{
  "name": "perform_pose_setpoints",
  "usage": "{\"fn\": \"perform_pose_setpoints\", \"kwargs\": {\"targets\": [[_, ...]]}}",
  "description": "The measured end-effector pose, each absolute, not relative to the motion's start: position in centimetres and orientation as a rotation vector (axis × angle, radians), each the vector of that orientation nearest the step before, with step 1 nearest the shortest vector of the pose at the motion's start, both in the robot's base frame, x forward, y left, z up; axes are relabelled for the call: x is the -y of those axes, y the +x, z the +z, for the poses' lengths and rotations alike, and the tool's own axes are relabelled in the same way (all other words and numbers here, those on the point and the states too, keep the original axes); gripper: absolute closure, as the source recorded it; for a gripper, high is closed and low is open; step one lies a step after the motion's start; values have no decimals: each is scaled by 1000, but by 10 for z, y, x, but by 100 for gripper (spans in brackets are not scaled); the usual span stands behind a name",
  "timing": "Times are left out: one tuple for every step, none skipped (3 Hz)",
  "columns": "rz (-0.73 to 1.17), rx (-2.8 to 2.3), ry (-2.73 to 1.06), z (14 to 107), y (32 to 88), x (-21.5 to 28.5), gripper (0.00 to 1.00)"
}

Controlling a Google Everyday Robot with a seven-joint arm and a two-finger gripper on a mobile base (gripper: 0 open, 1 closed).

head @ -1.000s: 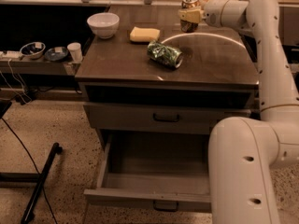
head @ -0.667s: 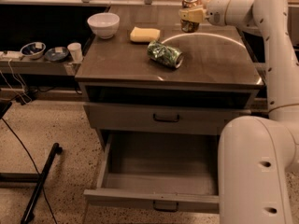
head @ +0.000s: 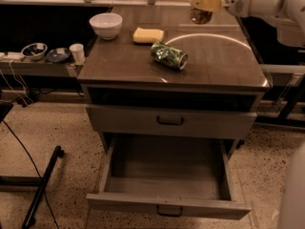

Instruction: Place orange can into middle drawer

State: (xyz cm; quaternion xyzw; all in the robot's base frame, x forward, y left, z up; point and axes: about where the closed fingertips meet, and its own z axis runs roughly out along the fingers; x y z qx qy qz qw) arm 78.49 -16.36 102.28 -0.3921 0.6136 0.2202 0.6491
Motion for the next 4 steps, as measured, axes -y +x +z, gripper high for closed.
{"fn": "perform_pose_setpoints", "kwargs": {"targets": [[458,-1410,-862,1037,747,175,100],[501,-1463,-887,1001,737,159,100],[525,-1437,-874,1004,739,159,100],[631,-1374,-824,985,722,165,100]]}}
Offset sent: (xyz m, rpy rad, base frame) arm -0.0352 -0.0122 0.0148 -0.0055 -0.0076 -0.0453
